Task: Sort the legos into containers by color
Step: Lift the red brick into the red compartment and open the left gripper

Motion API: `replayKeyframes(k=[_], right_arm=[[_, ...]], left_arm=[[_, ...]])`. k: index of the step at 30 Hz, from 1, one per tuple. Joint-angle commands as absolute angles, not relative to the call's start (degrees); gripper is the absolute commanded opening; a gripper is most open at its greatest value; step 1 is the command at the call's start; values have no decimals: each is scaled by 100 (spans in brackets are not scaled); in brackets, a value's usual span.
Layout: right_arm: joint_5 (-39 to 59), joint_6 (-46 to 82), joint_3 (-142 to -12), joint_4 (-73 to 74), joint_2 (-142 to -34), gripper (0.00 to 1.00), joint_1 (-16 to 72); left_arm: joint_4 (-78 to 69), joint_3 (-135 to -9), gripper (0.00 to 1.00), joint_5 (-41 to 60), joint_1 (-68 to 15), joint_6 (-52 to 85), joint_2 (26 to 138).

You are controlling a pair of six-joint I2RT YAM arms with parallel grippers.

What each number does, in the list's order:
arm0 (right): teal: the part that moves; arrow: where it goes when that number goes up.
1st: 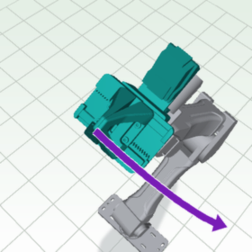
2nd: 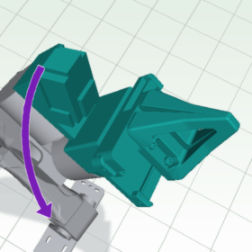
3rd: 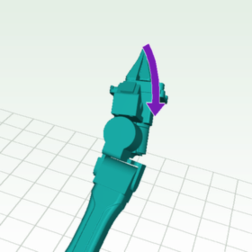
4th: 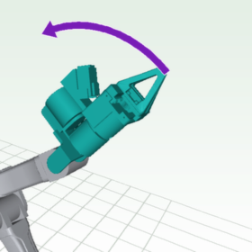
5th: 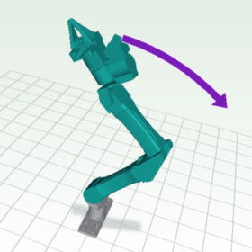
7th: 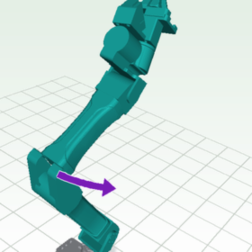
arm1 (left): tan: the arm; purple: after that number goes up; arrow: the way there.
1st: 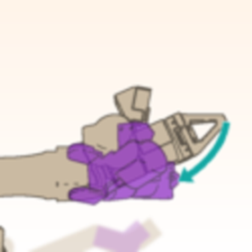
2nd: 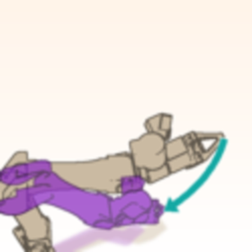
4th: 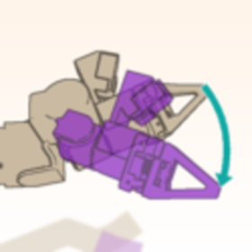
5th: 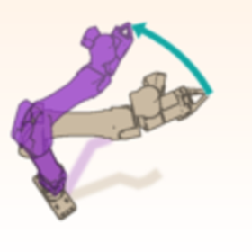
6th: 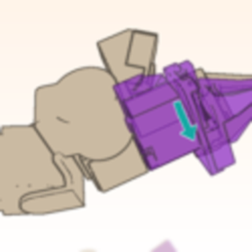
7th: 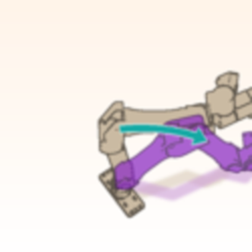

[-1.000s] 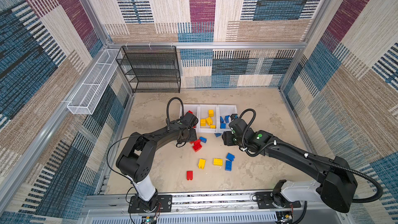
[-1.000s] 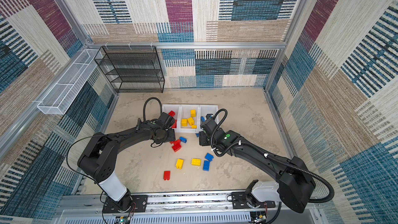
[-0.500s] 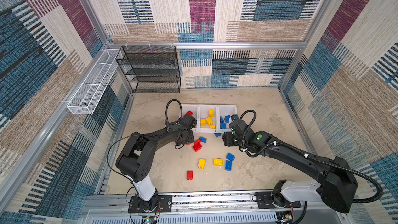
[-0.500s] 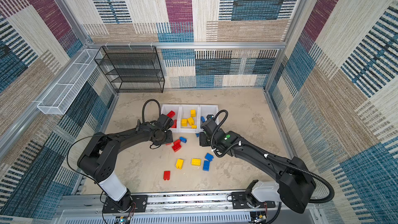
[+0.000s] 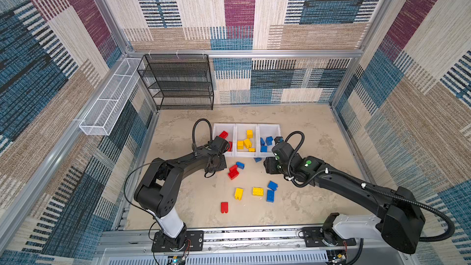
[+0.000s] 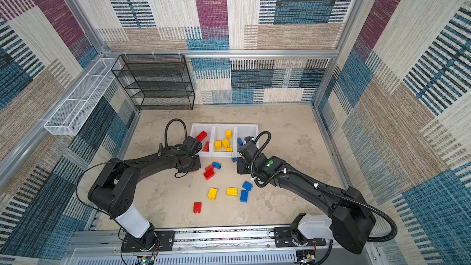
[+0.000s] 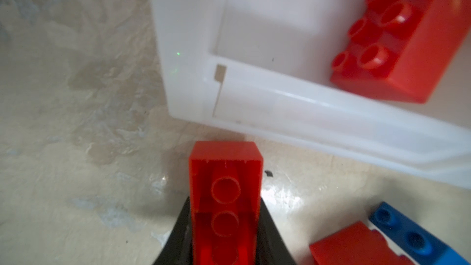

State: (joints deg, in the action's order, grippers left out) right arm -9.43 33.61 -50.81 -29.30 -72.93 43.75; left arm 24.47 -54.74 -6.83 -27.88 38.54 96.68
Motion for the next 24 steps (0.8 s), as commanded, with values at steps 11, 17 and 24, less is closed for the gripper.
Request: replayKeyframes(k=[11, 17, 24], right_arm=[[-976, 3542, -4982, -2751, -7173, 61, 4374], [-971, 3551, -5001, -2760, -7185, 61, 4376], [-1014, 3610, -4988, -2871, -7029, 61, 4370]], left_arm=[[2668, -4978, 21, -245, -2953, 3697, 8464], [2734, -6188, 22, -237, -2837, 2968, 8860], [3643, -8342, 24, -66, -2414, 2202, 10654]])
